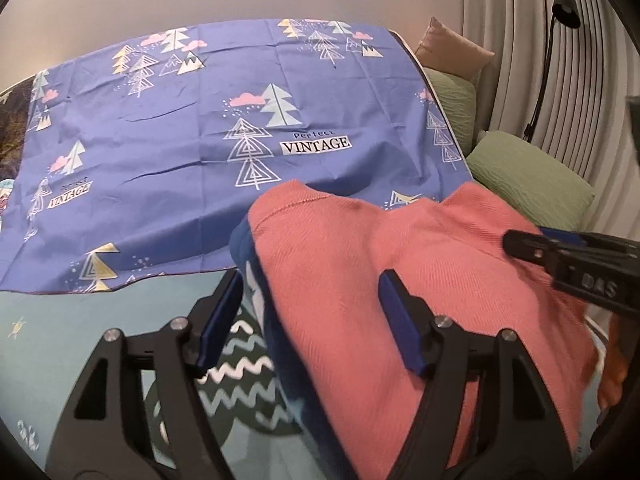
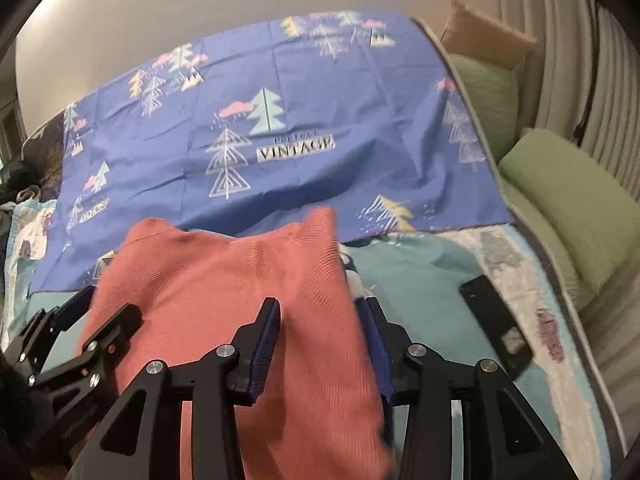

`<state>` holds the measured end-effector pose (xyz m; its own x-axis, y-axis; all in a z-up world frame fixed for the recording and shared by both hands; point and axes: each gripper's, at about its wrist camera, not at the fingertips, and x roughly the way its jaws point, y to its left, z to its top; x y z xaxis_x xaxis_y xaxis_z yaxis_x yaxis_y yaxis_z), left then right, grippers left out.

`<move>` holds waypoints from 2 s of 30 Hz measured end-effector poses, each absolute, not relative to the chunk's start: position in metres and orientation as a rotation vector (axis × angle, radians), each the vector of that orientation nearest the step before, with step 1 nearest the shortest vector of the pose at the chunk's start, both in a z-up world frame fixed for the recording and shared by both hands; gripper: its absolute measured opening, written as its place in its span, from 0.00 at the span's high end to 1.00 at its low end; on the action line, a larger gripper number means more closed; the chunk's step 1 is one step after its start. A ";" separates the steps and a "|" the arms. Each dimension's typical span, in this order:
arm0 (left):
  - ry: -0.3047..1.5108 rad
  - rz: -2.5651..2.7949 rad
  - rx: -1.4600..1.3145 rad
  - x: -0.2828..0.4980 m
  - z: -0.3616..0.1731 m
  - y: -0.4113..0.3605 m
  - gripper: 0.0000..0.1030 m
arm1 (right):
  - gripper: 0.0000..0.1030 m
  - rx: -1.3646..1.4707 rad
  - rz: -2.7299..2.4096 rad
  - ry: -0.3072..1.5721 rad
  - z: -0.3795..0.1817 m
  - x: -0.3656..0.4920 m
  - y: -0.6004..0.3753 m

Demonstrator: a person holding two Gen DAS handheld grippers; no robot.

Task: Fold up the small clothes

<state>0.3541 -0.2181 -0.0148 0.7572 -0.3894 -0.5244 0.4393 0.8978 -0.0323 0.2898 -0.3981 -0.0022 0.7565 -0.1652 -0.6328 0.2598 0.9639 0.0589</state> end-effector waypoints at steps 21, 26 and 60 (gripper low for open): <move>0.333 -0.477 0.174 0.124 0.090 -0.157 0.07 | 0.38 0.145 -0.287 0.462 0.083 0.043 -0.318; 0.307 -0.459 0.211 0.076 0.098 -0.148 0.02 | 0.36 0.170 -0.271 0.466 0.084 -0.002 -0.302; 0.328 -0.368 0.175 -0.050 0.077 -0.067 0.01 | 0.29 0.206 -0.291 0.460 0.066 -0.133 -0.236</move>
<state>-0.0504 -0.0666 0.0774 0.8810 -0.3236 -0.3451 0.3799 0.9187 0.1083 -0.1334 -0.2359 0.0664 0.8559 -0.2290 -0.4637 0.3210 0.9382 0.1291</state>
